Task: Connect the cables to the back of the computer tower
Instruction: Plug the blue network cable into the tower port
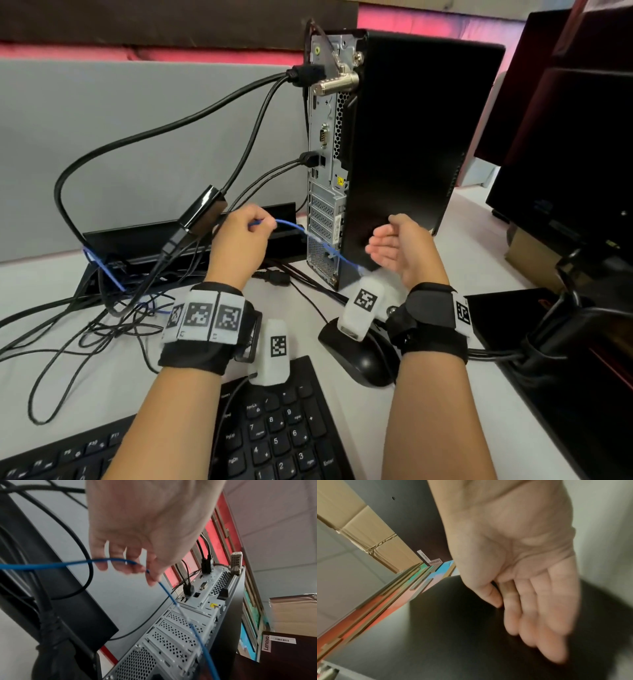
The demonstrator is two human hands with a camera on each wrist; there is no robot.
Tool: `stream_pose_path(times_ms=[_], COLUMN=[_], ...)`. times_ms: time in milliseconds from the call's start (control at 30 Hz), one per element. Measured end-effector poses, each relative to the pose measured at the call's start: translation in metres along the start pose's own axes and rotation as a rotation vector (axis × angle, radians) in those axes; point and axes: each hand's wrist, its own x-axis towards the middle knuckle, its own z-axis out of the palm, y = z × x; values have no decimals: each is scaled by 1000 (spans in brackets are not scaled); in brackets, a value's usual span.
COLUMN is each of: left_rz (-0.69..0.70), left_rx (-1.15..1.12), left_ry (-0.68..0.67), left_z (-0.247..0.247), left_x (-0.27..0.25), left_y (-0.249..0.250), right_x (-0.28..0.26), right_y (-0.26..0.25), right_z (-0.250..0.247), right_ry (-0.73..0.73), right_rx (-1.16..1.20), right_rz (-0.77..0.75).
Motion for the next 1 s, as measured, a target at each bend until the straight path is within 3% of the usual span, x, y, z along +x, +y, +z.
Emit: stream_pose_path(times_ms=[200, 333, 433, 533, 633, 700, 833, 1000], left_rz=[-67, -88, 15, 316, 444, 467, 487, 419], left_rx=[-1, 70, -73, -175, -37, 83, 137, 64], left_ry=[112, 194, 148, -33, -263, -338, -247, -5], left_z=[4, 0, -2, -2, 5, 6, -7, -11], left_x=[-2, -3, -4, -10, -14, -14, -7, -3], left_y=[6, 6, 9, 20, 30, 31, 23, 20], right_x=[-16, -21, -17, -17, -23, -27, -32, -38], right_y=[-9, -11, -12, -14, -14, -16, -27, -42], right_z=[-6, -1, -1, 10, 24, 28, 24, 26], right_ry=[-560, -730, -785, -842, -859, -891, -860, -730], right_rx=[-285, -267, -255, -359, -410, -421, -310, -262], right_rz=[104, 71, 28, -2, -25, -46, -106, -307])
